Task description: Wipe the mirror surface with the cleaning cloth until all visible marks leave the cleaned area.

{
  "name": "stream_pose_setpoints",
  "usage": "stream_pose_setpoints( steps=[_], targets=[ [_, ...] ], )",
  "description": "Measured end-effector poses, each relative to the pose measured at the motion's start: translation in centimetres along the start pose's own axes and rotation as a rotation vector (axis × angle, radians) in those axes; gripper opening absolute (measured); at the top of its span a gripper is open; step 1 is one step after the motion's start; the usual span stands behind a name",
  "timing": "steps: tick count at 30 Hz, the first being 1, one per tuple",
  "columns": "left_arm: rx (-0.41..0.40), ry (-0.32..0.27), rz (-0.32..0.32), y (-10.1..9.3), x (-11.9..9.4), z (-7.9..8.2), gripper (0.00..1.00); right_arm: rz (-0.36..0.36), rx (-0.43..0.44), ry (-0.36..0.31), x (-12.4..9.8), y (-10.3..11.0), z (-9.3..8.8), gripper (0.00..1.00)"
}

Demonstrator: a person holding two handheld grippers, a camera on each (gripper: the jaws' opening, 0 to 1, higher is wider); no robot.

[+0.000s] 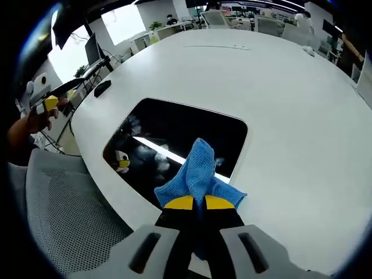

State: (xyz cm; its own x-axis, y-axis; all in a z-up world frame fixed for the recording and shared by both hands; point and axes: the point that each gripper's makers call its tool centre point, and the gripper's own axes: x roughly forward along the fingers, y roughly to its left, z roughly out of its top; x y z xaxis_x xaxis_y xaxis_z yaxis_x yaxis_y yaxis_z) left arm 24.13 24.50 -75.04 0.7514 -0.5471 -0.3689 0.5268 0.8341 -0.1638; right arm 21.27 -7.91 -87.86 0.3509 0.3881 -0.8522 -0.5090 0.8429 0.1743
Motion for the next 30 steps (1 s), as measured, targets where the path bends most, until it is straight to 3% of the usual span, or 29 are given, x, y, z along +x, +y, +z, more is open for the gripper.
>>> stream_pose_setpoints(
  steps=[17,25,30],
  targets=[
    [-0.005,-0.021,0.014,0.4,-0.4,0.5,0.99,0.009,-0.014,0.005,0.4,0.4,0.4,0.00],
    [-0.021,-0.002,0.033,0.9,-0.5,-0.3,0.99,0.032,-0.017,-0.002,1.1,1.8,1.1,0.00],
    [-0.019,-0.007,0.025,0.9,-0.2,0.2,0.99,0.040,-0.020,-0.014,1.5,2.8,1.5,0.00]
  ],
)
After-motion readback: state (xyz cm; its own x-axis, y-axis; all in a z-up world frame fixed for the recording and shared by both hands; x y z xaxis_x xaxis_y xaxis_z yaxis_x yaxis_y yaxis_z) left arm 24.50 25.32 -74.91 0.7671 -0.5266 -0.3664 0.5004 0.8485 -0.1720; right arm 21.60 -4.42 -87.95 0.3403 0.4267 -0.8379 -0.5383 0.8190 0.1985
